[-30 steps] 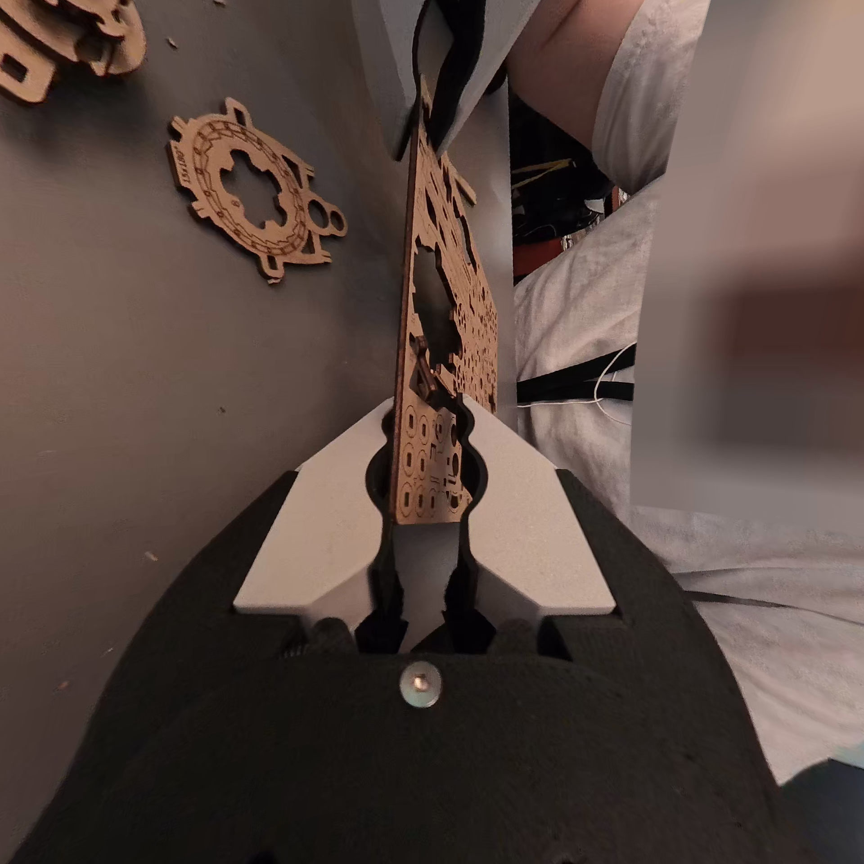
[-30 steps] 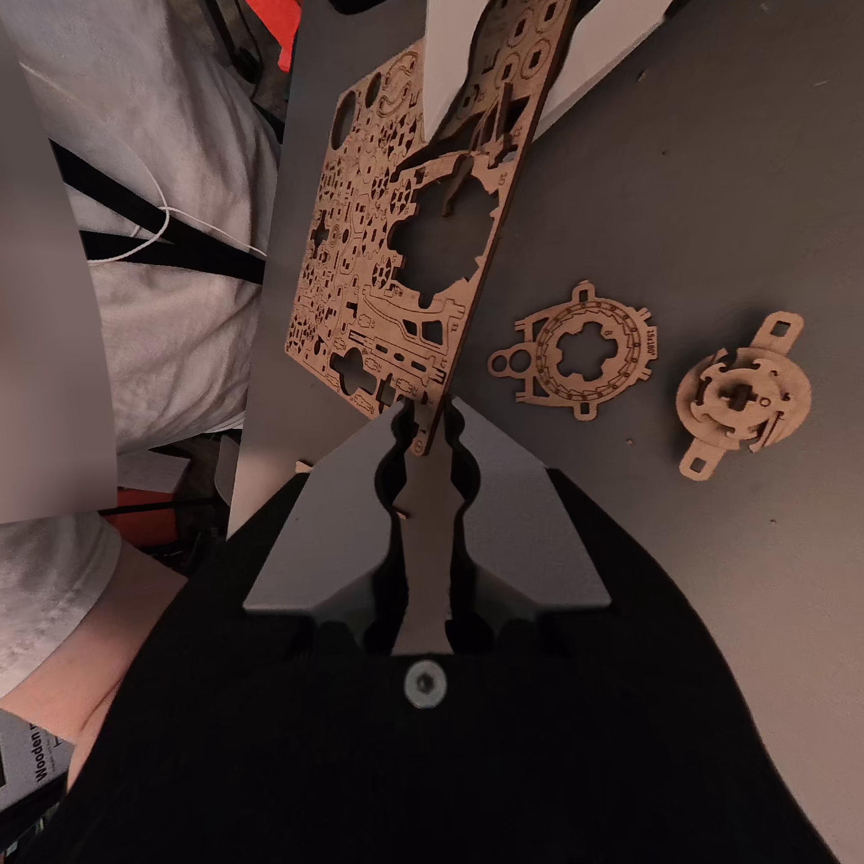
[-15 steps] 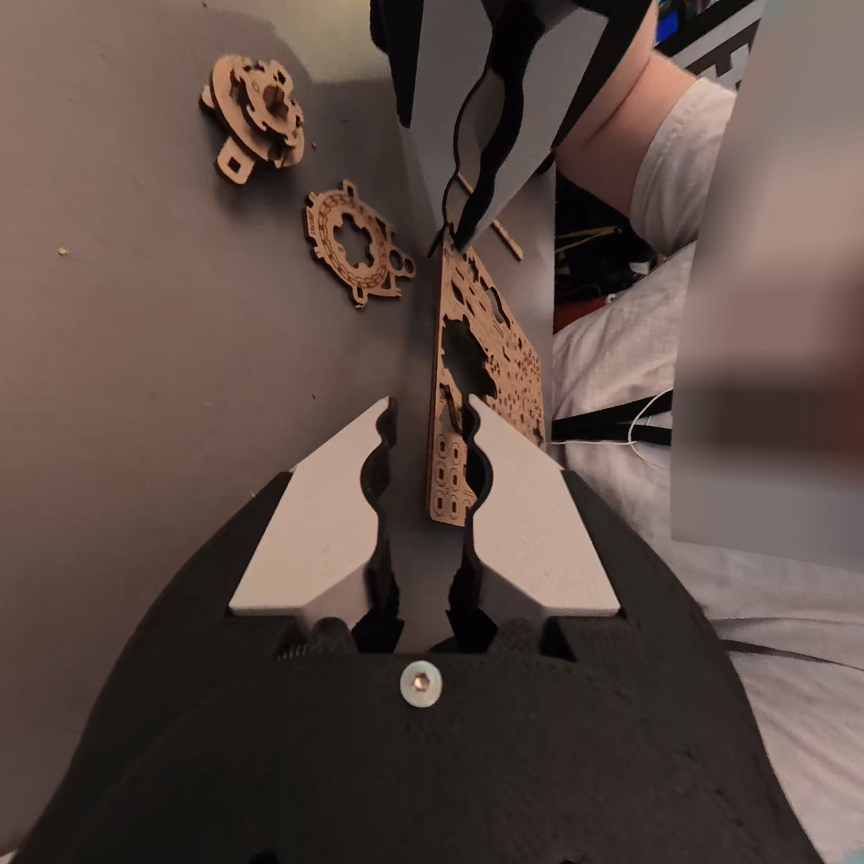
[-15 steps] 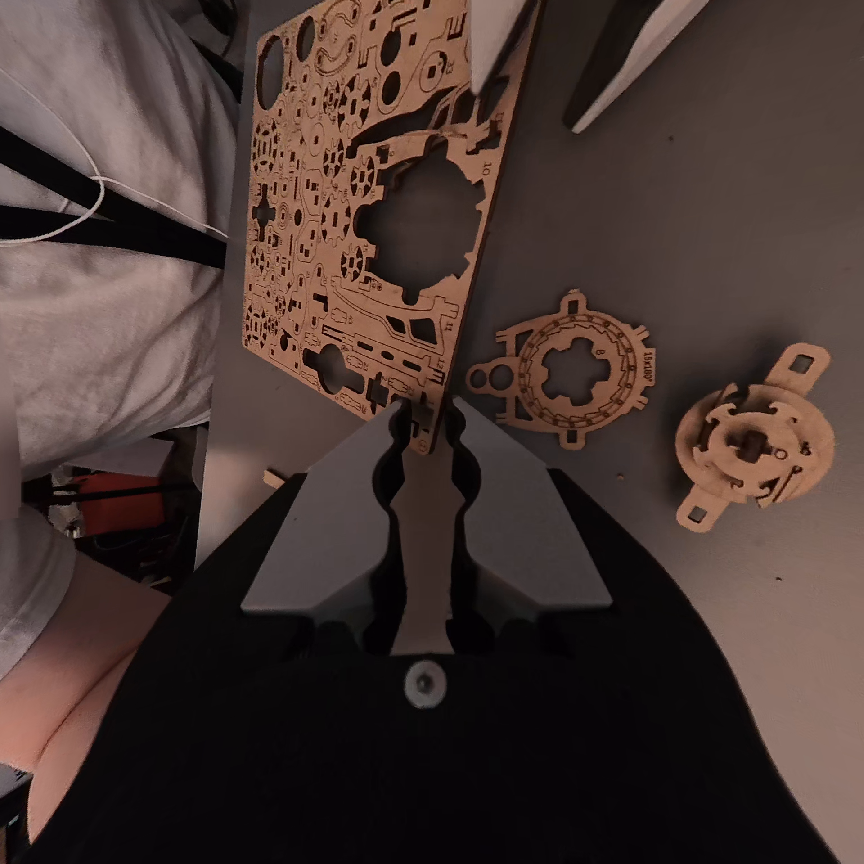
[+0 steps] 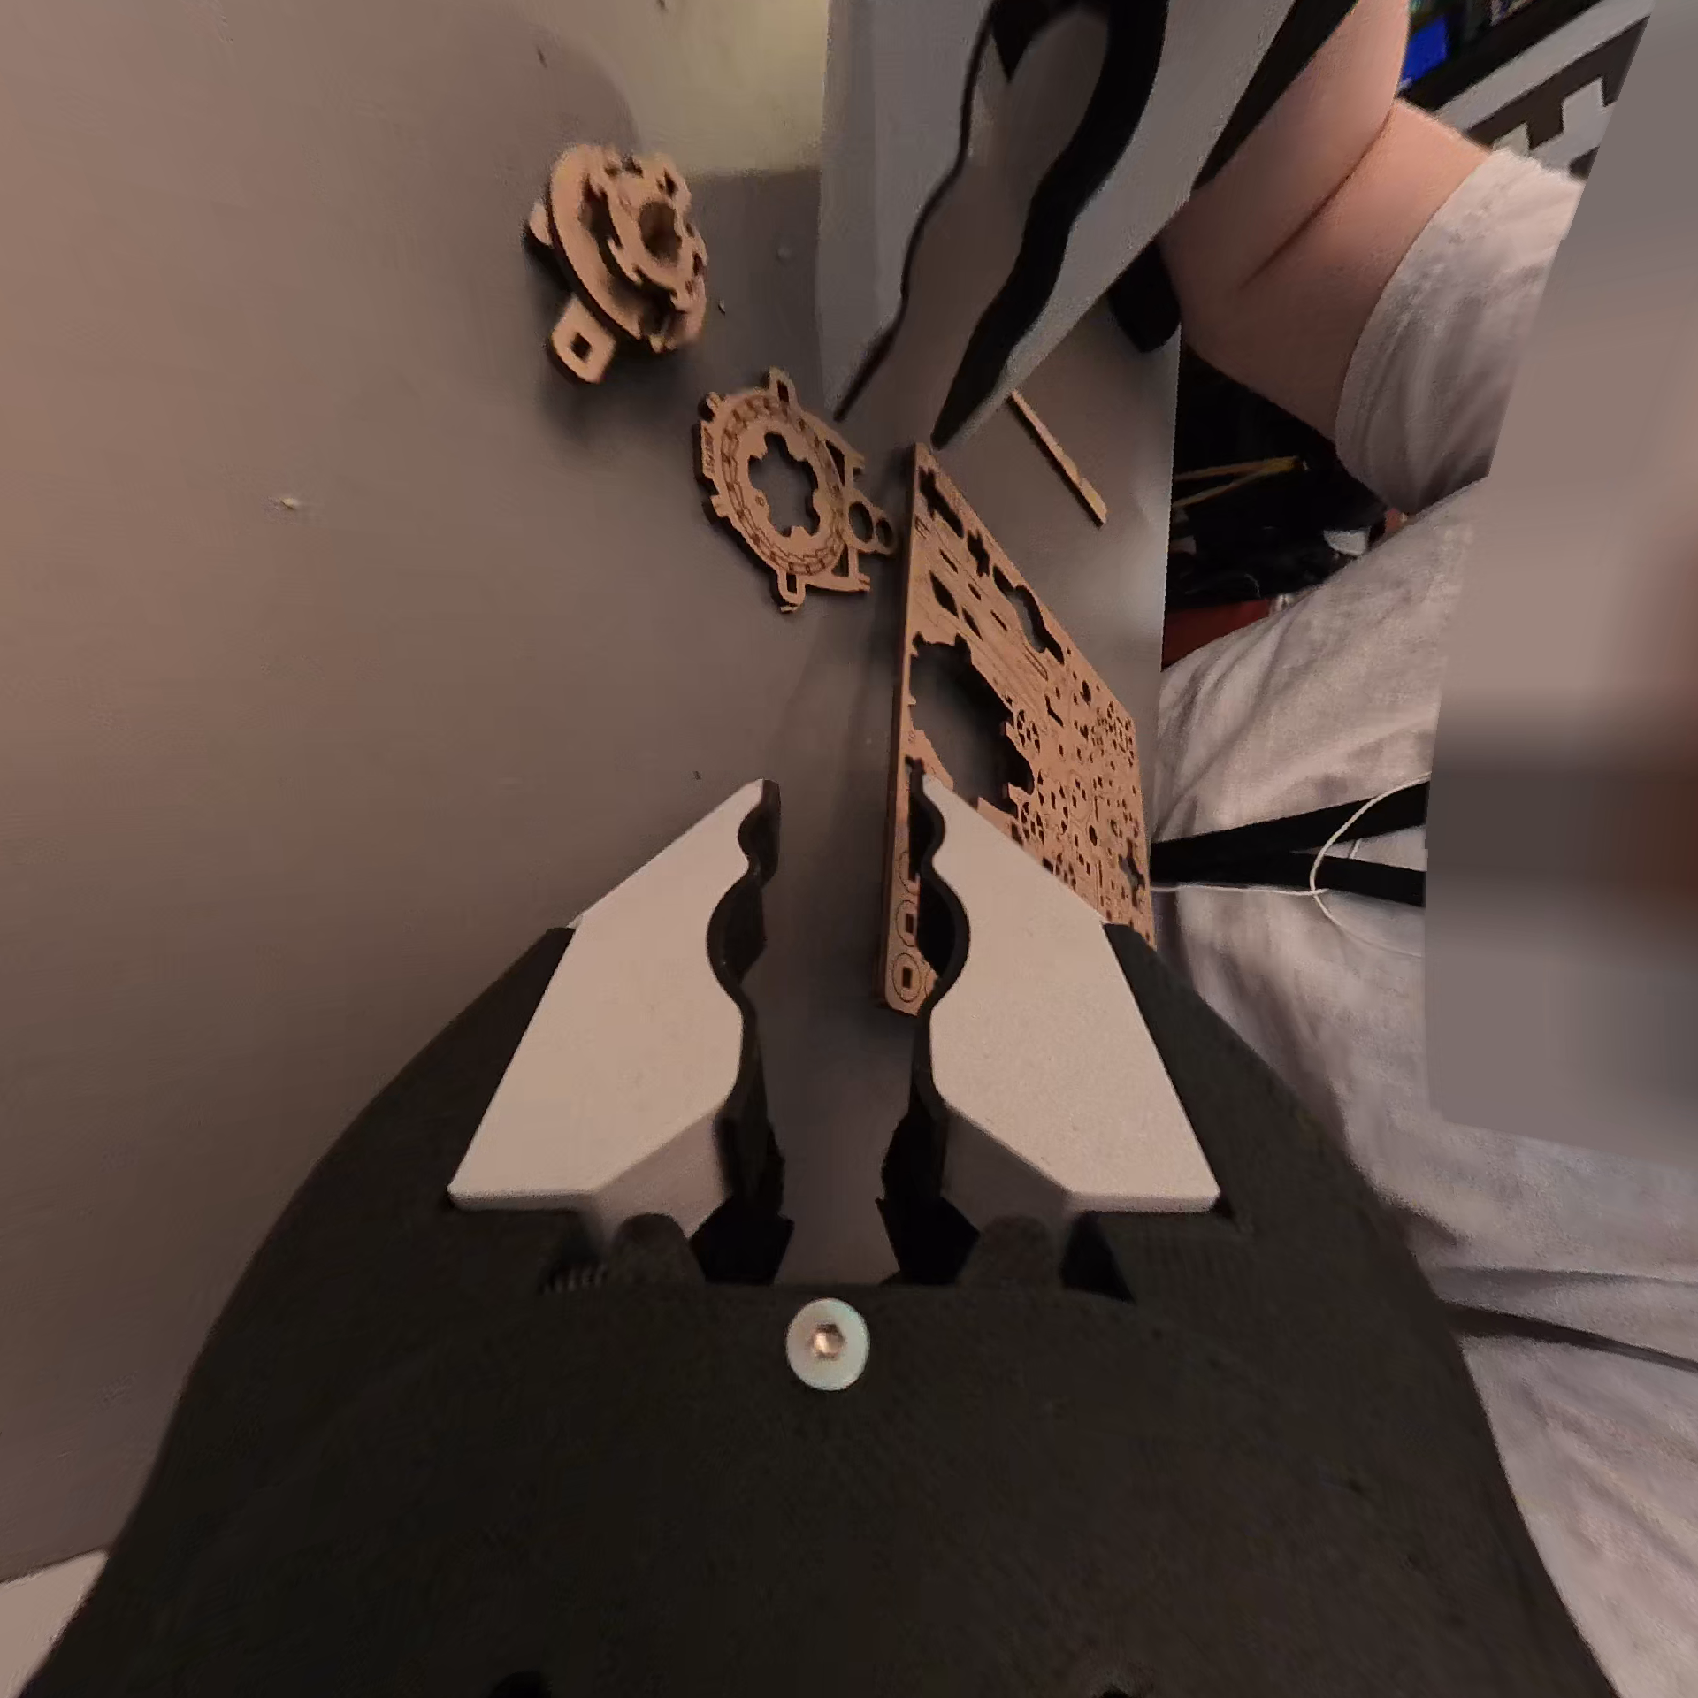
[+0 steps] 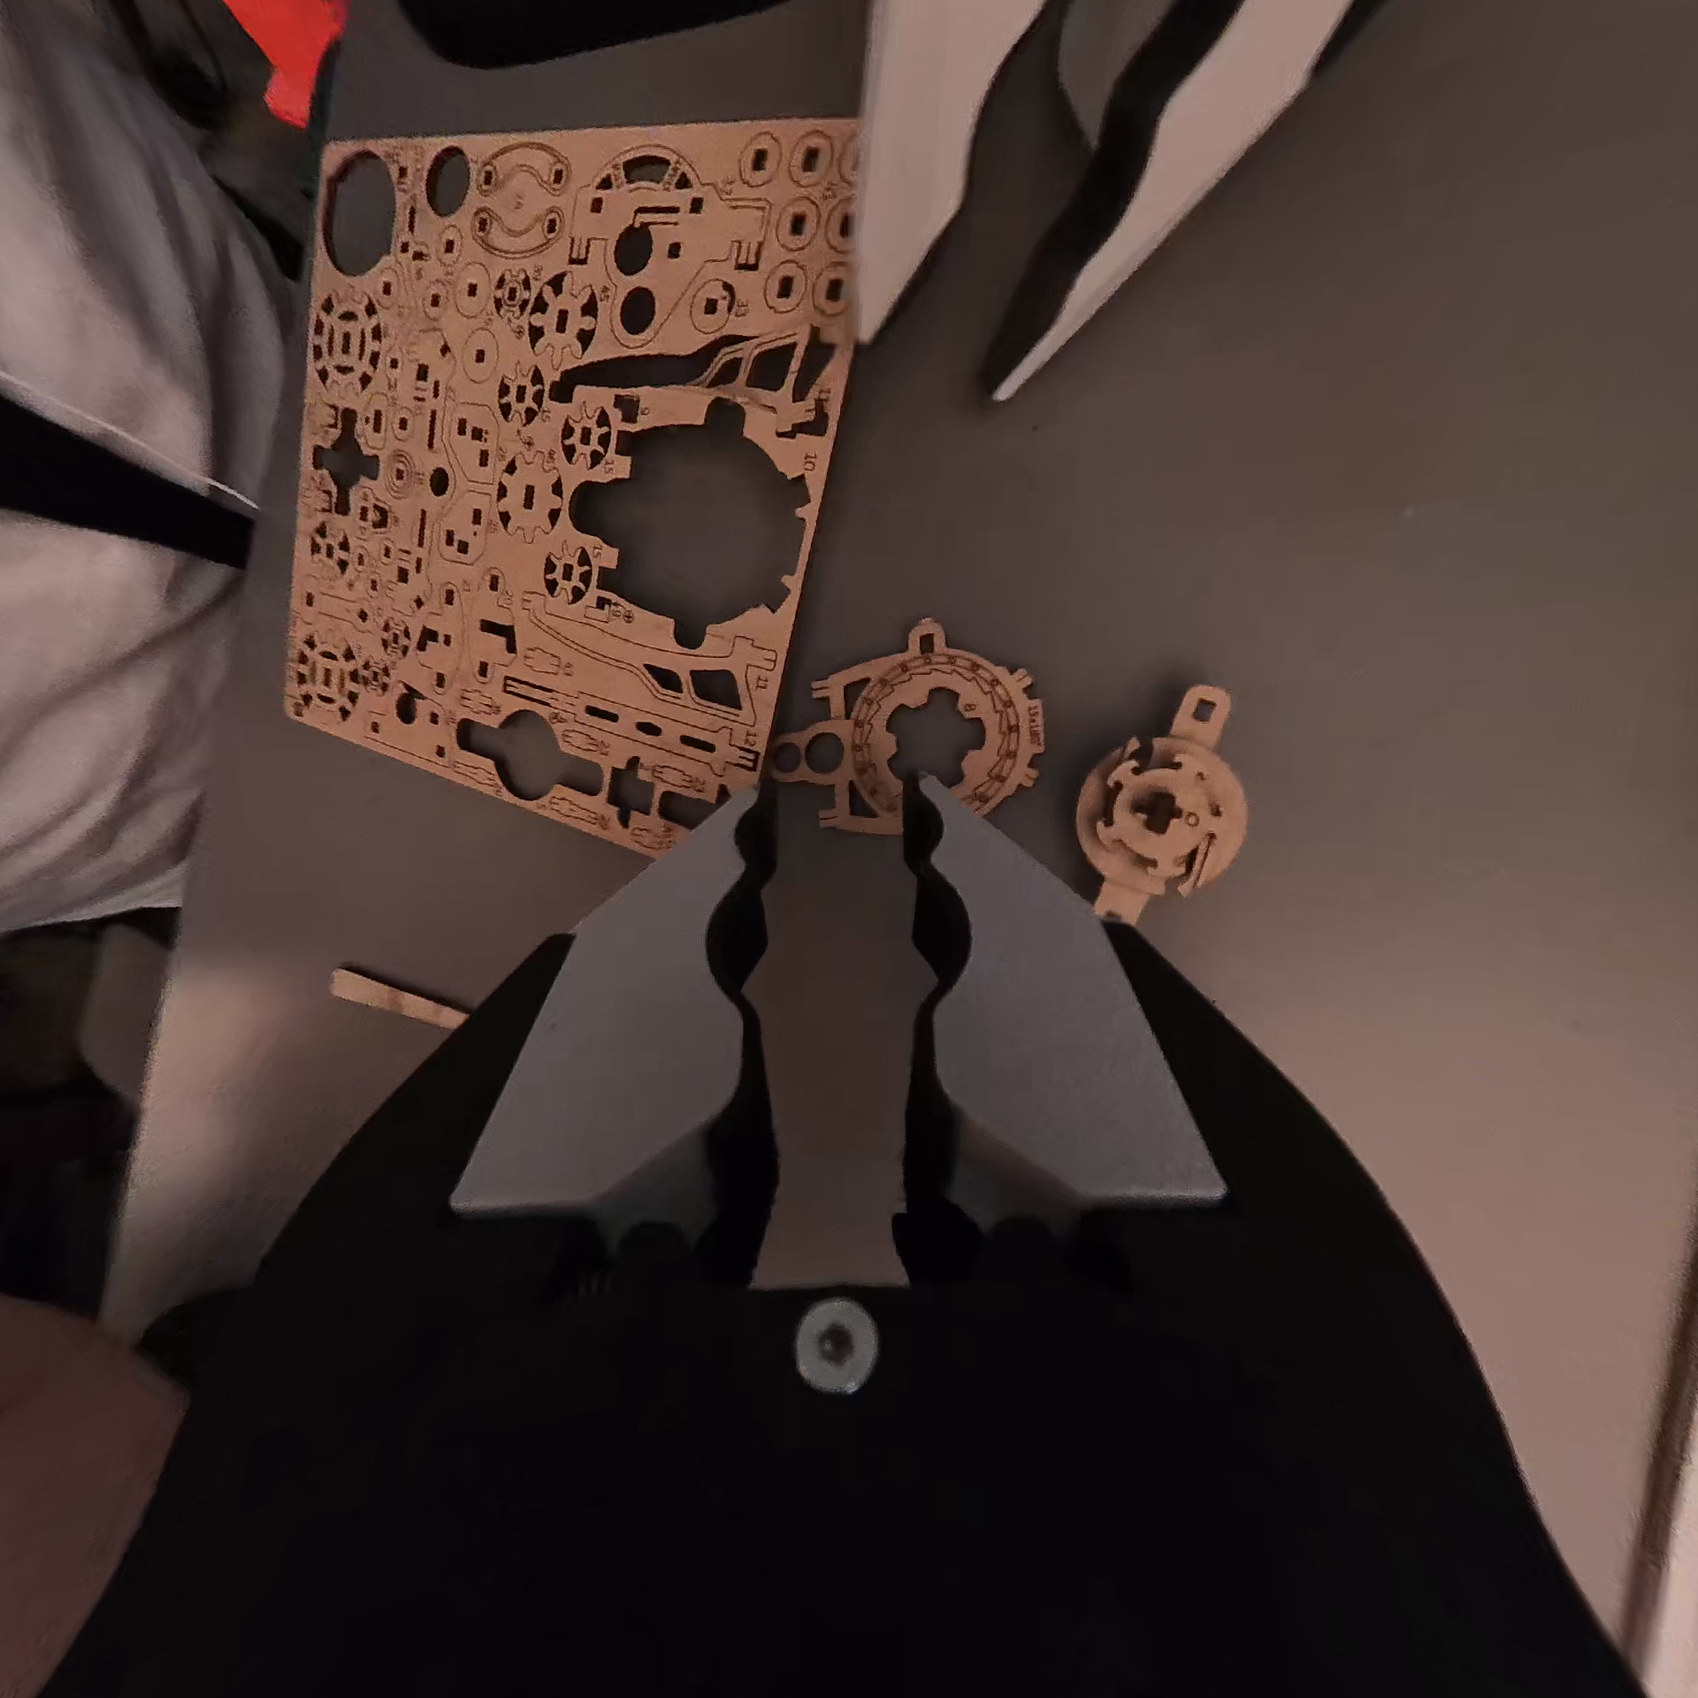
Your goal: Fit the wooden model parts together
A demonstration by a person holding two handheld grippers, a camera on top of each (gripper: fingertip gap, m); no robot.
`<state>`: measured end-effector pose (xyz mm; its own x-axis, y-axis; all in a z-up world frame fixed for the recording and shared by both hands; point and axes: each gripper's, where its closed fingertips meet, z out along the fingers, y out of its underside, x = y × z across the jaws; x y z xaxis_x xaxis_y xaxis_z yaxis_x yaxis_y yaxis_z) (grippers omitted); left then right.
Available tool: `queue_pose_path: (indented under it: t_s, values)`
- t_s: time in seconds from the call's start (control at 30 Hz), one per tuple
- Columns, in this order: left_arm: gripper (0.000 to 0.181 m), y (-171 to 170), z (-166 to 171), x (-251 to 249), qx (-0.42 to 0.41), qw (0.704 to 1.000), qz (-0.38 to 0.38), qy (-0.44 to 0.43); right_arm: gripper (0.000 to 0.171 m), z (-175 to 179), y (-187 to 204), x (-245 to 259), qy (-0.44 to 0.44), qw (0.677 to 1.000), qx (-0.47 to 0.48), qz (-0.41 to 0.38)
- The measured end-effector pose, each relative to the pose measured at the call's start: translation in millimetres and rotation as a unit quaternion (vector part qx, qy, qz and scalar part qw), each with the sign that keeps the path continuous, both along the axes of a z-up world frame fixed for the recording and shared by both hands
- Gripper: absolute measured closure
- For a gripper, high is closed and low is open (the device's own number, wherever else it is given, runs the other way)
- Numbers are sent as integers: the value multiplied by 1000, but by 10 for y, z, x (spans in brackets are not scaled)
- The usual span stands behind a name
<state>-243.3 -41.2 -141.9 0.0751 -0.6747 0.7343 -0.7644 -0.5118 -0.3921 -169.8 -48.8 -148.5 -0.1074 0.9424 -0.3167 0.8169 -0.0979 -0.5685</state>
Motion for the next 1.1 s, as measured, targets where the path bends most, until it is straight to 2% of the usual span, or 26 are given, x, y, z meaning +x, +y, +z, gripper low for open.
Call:
queue_pose_path:
  t_s: [0.17, 0.3, 0.4, 0.5, 0.6, 0.73, 0.9, 1.03, 1.1]
  values:
    - [155, 219, 117, 61, 28, 998, 47, -41, 139, -118, 112, 46, -28, 993, 113, 26]
    - [155, 235, 71, 107, 84, 995, 36, -39, 142, -175, 175, 125, -54, 987, 146, 27]
    - [155, 209, 8, 120, 102, 994, 24, -29, 151, -188, 180, 107, -51, 987, 152, 31]
    - [156, 182, -25, 133, 91, 995, 21, -26, 163, -189, 168, 92, -46, 987, 148, 35]
    - [156, 160, -44, 159, 84, 996, 20, -28, 163, -189, 179, 77, -45, 987, 152, 34]
    - [153, 141, -43, 193, 74, 996, 21, -35, 164, -98, 248, 32, -34, 976, 211, 41]
    - [148, 134, 71, 267, 16, 996, 43, -75, 164, 58, 302, -66, -7, 963, 268, 43]
    - [153, 141, 50, 305, -4, 995, 57, -79, 164, 94, 332, -114, 2, 956, 291, 43]
    - [165, 94, 53, 321, -24, 995, 54, -80, 164, 121, 346, -142, 10, 952, 304, 43]
